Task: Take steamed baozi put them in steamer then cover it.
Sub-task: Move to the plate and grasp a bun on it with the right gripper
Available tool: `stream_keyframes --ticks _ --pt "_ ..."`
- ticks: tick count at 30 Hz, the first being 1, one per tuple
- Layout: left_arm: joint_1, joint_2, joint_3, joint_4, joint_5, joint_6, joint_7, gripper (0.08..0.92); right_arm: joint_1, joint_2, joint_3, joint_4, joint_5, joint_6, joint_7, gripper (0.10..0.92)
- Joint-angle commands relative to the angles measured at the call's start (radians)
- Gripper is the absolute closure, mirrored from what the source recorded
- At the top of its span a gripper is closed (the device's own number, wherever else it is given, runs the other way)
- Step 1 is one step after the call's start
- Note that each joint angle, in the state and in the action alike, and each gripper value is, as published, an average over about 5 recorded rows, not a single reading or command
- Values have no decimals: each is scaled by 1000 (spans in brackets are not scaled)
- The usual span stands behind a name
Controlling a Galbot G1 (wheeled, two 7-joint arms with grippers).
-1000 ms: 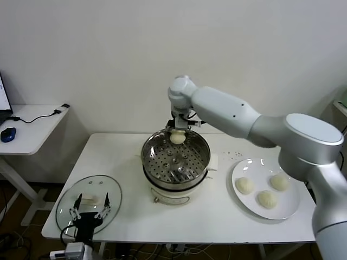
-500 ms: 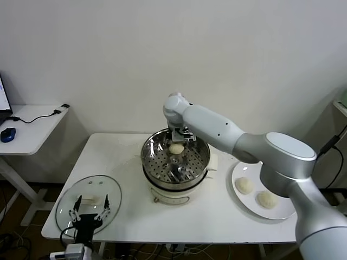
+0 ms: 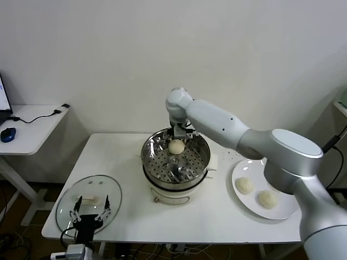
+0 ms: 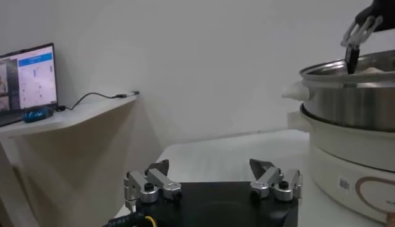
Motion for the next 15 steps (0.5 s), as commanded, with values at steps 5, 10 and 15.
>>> stream_keyframes --ticks 5,10,15 --pt "11 -7 14 -53 -13 21 0 177 311 -410 -313 249 676 -465 53 203" --pt "20 -11 17 -65 -11 21 0 177 347 -572 -421 288 945 -787 104 203" --pt "28 -11 18 -67 -41 12 5 177 271 -709 -411 321 1084 -996 141 203"
